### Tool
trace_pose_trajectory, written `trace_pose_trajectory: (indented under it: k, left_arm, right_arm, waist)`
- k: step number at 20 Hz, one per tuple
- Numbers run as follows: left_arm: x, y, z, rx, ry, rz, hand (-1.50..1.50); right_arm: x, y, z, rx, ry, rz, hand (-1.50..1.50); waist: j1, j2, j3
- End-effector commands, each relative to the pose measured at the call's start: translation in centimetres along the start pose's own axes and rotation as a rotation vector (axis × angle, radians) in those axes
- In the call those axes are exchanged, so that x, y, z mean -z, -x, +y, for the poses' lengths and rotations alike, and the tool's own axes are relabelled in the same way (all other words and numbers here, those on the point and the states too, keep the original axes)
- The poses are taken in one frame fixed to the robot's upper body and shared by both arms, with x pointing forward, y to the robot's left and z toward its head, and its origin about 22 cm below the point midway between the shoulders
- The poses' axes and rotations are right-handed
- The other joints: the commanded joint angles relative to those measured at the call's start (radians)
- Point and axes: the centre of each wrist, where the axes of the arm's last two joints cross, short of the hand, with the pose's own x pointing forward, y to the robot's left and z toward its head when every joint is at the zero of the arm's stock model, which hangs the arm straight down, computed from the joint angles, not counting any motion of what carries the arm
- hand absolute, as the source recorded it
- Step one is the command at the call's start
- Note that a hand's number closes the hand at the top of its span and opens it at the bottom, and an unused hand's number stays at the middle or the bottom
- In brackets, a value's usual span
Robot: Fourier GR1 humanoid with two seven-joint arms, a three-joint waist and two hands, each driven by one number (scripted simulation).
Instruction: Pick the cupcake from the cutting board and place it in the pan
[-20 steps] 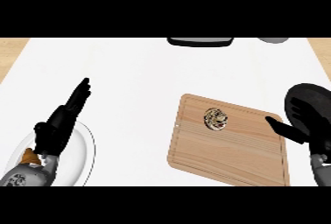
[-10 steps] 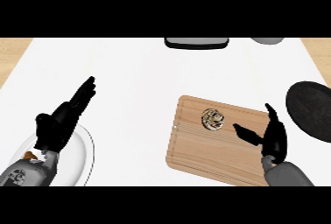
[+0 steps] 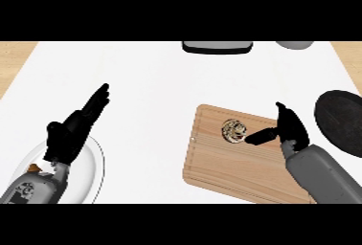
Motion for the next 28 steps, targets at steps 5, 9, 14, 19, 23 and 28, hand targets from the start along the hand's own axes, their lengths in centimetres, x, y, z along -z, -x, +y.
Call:
trace_pose_trajectory:
  k: [5,9,14,19,23,28]
  left_arm:
    - [0.9,-1.2,0.7,0.005,0.002,-0.023,0.00]
    - [0.9,-0.2,0.0,0.000,-0.010,-0.017,0.00]
    - [-0.2,0.8,1.0,0.001,0.004,0.001,0.00]
    - [-0.4,0.7,1.3,-0.011,-0.016,0.015,0.00]
    - [0.4,-0.2,1.5,-0.017,-0.014,0.005,0.00]
    - [-0.7,0.3,0.5,-0.002,0.001,0.005,0.00]
  right_arm:
    - [-0.8,-7.0,-2.4,-0.193,-0.330,0.173,-1.50]
    - [-1.7,-9.6,-1.4,-0.230,-0.389,0.222,-1.50]
    - [-0.6,-9.6,0.4,-0.291,-0.359,0.281,-1.50]
    - [-0.5,-9.6,0.5,-0.343,-0.348,0.305,-1.50]
    - [0.1,-9.9,0.0,-0.351,-0.367,0.321,-1.50]
    - [0.1,-9.4,3.2,-0.365,-0.346,0.328,-1.50]
  waist:
    - [0.014,0.007,0.003]
    - [0.007,0.005,0.002]
    - [0.007,0.004,0.003]
    - [-0.009,-0.003,0.003]
    - [-0.018,-0.002,0.003]
    - [-0.008,-0.001,0.004]
